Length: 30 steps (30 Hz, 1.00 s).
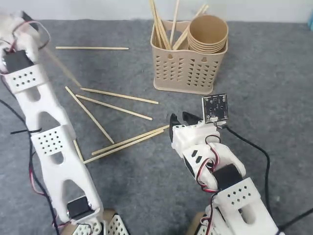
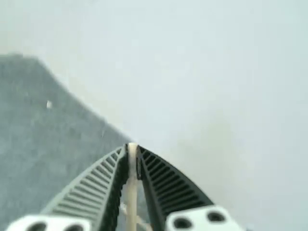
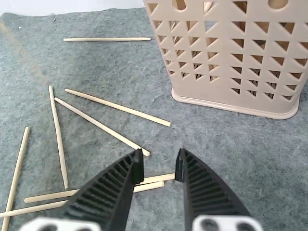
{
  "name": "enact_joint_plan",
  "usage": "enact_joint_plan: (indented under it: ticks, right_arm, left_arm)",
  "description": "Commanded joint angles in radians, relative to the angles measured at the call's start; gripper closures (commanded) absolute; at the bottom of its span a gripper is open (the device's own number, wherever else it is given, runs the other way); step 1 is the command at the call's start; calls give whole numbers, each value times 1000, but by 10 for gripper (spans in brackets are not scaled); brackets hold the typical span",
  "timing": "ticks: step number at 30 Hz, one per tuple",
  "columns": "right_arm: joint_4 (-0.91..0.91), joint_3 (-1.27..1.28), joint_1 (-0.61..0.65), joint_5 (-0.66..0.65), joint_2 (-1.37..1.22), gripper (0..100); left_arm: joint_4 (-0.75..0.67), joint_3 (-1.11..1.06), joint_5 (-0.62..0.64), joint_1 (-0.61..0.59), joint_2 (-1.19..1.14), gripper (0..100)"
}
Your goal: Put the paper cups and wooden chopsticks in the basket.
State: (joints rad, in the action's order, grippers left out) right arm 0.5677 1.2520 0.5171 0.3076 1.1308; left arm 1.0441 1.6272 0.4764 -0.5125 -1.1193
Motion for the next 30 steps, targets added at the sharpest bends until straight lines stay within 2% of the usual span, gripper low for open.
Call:
enact_joint_plan:
  ticks: [1,6,10,13,23,30]
  right_arm:
    - [4,-58,-4,5,25,884]
    - [4,-58,-4,5,25,884]
    - [4,-58,-4,5,25,884]
    - [5,-58,-4,5,25,884]
    - [5,-57,-1,-32,25,884]
    - [5,-52,4,-32,25,884]
  left_arm:
    - [-213,50,2,15,31,988]
    - [-465,50,20,48,-80,988]
    - [-753,50,72,83,-195,989]
    - [-931,48,11,114,-270,989]
    - [-1231,-22,-189,175,-377,990]
    - [-1346,-104,-204,187,-408,990]
